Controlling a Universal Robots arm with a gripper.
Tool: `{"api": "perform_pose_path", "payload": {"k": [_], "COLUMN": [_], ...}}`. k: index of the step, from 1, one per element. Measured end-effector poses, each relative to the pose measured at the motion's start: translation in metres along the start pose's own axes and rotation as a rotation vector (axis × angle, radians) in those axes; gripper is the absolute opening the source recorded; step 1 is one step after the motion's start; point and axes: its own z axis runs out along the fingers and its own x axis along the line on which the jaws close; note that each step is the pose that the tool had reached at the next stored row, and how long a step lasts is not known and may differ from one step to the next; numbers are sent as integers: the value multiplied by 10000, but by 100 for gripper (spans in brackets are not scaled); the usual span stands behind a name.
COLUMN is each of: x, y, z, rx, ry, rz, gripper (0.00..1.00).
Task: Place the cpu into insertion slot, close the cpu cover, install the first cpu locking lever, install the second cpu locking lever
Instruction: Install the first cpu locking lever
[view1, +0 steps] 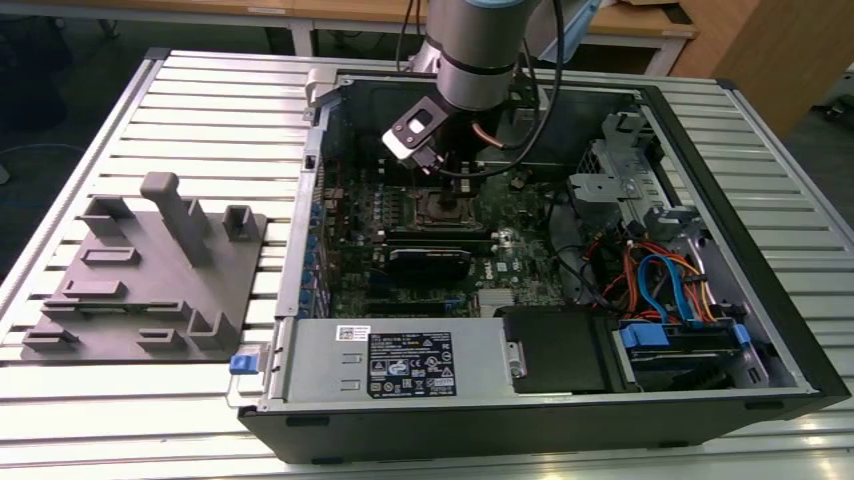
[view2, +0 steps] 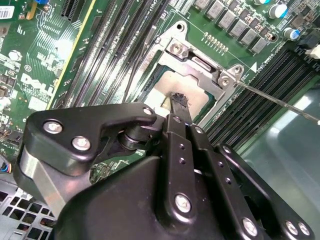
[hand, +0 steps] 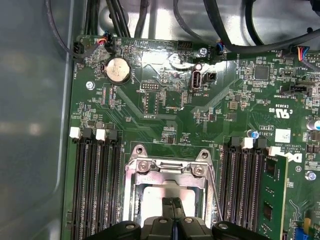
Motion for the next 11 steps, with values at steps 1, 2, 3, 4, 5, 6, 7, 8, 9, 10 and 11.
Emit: {"api": "perform_pose_path", "payload": {"k": [1, 2, 3, 4, 5, 6, 7, 8, 9, 10, 11], "x": [0, 0, 0, 0, 0, 0, 0, 0, 0, 0, 0], "y": [2, 3, 3, 3, 3, 3, 3, 3, 3, 3, 3], "z": [0, 0, 0, -1, -4, -5, -5, -8, -11, -14, -15], "rx": [0, 0, 0, 0, 0, 0, -1, 0, 2, 1, 0], "ry": [0, 0, 0, 1, 0, 0, 1, -1, -3, -2, 0], "rz": [0, 0, 0, 0, 0, 0, 0, 0, 0, 0, 0], "gripper": [11, 11, 11, 11, 11, 11, 11, 11, 11, 11, 11]}}
